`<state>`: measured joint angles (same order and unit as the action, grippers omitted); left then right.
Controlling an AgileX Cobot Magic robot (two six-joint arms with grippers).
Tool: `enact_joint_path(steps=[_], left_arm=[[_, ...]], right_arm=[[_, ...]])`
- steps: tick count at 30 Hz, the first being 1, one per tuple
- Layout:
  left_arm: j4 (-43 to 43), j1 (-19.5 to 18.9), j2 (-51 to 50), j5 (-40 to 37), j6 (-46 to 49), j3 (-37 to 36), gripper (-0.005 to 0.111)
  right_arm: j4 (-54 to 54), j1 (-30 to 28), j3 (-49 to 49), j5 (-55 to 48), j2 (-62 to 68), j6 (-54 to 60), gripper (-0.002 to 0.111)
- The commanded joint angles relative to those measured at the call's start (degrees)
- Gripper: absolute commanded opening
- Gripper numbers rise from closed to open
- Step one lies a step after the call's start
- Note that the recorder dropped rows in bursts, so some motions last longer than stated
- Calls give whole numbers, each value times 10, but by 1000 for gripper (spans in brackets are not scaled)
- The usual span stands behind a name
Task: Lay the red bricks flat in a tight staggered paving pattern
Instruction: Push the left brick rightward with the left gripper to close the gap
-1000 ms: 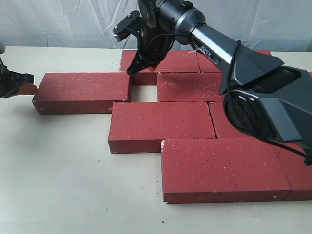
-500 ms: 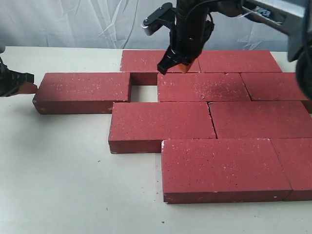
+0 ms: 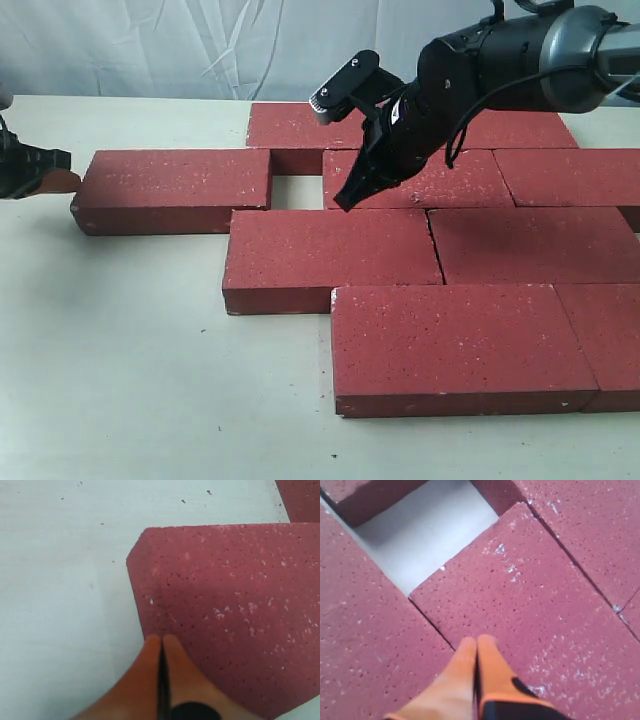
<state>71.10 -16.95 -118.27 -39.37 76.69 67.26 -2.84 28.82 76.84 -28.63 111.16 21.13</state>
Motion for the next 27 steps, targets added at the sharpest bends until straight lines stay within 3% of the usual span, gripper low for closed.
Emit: enact_joint_path(steps=[1,27], left_arm=[[15,6,-4,-8,2,-2,0],[25,75,-3,5,11,-2,0]], right_arm=[[-12,-3,-6,40,-5,5,-1],[-10,-3,-6,48,-5,5,-1]])
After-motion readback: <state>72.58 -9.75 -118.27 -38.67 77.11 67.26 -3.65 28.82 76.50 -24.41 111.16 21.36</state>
